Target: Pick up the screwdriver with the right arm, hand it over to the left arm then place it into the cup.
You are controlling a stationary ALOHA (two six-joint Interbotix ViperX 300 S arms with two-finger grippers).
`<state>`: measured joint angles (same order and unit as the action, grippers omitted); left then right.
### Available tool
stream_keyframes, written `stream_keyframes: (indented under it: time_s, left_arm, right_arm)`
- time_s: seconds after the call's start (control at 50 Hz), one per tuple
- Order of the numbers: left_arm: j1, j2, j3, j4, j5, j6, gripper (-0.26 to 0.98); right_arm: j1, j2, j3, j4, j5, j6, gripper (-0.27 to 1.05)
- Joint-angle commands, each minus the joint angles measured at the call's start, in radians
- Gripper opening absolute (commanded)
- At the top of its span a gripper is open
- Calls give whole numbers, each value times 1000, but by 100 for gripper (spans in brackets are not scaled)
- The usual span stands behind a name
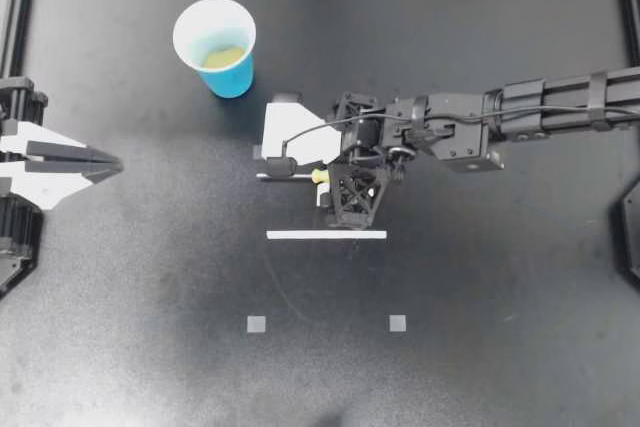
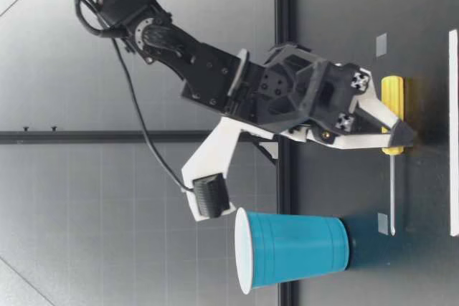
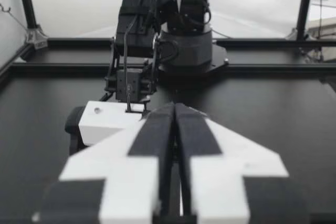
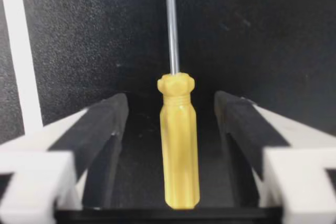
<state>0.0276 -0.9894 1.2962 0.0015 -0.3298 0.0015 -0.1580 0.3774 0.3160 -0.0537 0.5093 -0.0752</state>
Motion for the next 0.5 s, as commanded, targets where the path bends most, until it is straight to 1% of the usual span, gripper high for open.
stream_keyframes:
  time_s: [0.0,0.1,0.48]
  left_arm:
    - [0,5,-12,0,-9,-2,12]
    - [0,5,-12,0,-11,-3,12]
    - [0,6,-11,0,-11,-8,12]
  right_arm:
    - [-6,-12,-21,-3,-6,0,56]
    - [-6,-11,-20,-3,-9,2,47]
    - [-8,-17,-18,-3,-9,-2,1]
